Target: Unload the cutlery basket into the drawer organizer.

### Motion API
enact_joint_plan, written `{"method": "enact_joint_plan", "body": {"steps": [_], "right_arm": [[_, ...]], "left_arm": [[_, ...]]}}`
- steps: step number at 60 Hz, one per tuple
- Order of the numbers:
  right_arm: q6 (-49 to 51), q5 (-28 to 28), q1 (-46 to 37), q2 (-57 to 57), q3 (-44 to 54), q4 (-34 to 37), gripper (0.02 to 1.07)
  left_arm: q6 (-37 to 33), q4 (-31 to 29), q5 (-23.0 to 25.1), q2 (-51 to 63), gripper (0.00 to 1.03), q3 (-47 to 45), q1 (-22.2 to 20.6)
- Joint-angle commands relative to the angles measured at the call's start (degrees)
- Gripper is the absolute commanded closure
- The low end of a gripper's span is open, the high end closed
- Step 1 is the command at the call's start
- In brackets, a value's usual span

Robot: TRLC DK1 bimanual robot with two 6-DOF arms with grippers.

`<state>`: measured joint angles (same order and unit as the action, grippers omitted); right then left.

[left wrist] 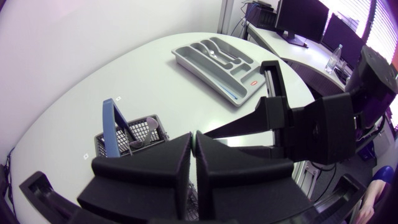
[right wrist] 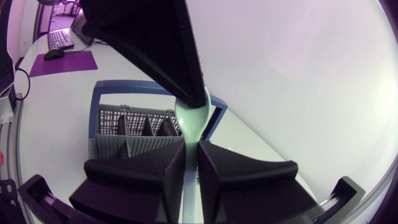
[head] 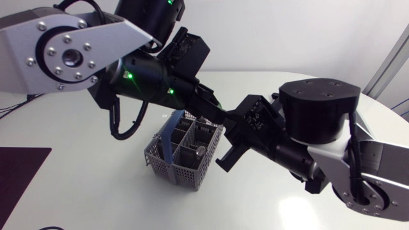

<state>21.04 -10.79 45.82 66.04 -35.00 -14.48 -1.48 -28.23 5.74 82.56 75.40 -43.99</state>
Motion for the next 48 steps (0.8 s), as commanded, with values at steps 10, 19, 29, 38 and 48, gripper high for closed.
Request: {"method": "enact_joint_plan", "body": {"steps": [10, 19, 29, 38, 48], "right_arm": [[0.50, 0.06, 0.67, -0.30, 1.52, 1.21, 1.01], [0.50, 1.21, 0.50, -1.27, 2.04, 2.53, 1.01], [0.41, 4.81, -1.09, -2.85, 2.40, 5.25, 1.01], [0.67, 12.54, -8.73, -4.43, 2.57, 8.68, 1.01], [5.86, 25.46, -24.20, -5.04, 1.96, 12.46, 1.01]], "left_arm": [[0.68, -0.78, 0.77, 0.67, 0.87, 2.04, 0.22], [0.68, -0.78, 0.77, 0.40, 0.55, 3.09, 0.31], [1.04, 0.72, 0.68, -1.00, 0.36, 4.50, 2.06], [0.95, 1.25, -0.02, -2.41, 0.33, 5.38, 4.26], [-1.43, 1.07, -2.92, -3.64, 0.33, 2.65, 5.40]]}}
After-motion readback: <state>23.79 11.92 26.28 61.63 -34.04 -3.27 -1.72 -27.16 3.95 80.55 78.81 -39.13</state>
